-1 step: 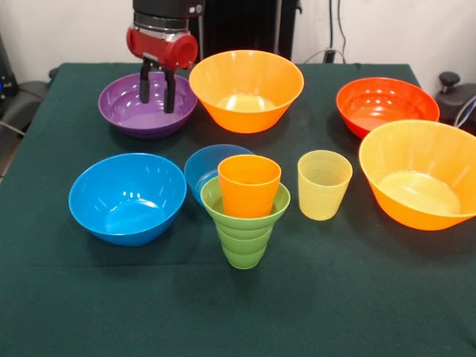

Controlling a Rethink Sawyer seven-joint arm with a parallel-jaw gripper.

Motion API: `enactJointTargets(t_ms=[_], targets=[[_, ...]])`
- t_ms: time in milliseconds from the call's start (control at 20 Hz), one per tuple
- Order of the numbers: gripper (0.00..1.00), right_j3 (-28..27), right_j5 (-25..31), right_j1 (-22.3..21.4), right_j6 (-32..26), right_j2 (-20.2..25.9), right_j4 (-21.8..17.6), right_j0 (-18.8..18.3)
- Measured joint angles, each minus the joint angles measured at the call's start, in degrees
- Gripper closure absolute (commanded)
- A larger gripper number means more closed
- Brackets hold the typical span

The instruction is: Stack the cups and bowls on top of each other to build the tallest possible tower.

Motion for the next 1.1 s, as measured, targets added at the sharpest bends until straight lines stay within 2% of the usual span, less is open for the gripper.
enactJointTargets(t_ms=[500,1100], targets=[[0.0,-3.1,-0.2,3.5,0.0,0.0,0.0,1.3],[0.0,-5.4,-2.6,7.6,0.0,0.0,0.5,5.9]])
